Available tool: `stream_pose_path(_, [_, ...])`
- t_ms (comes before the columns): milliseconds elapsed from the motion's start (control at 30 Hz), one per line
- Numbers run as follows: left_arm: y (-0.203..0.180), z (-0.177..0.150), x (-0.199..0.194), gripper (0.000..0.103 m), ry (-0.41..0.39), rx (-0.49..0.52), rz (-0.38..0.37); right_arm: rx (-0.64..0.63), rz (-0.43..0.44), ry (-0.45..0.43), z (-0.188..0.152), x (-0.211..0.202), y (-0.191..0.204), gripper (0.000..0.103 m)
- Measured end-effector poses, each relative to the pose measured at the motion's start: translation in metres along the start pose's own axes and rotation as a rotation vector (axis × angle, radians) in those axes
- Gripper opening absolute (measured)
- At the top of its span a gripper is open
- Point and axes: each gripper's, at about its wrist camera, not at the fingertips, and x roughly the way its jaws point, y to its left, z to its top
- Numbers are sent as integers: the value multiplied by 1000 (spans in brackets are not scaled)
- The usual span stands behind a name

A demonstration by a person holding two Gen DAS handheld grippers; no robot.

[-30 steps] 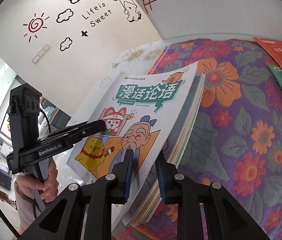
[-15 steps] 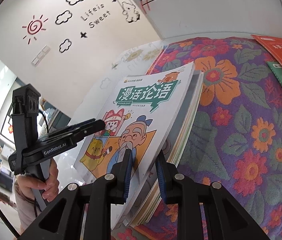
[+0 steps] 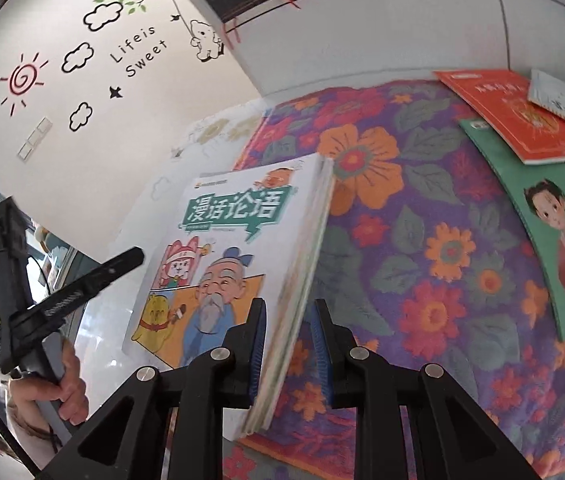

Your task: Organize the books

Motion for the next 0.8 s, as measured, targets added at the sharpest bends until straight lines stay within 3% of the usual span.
stream_pose_path(233, [-27, 11, -16, 32, -52, -18, -39, 19, 55, -25, 5, -23, -18, 22])
stream_pose_path(433, [-65, 17, -6, 32, -45, -13, -75, 29, 84, -82, 19, -61, -48, 22])
stream_pose_path(800, [-187, 9, 57, 32, 71, 48, -203, 164, 25, -167, 39, -119, -181, 27])
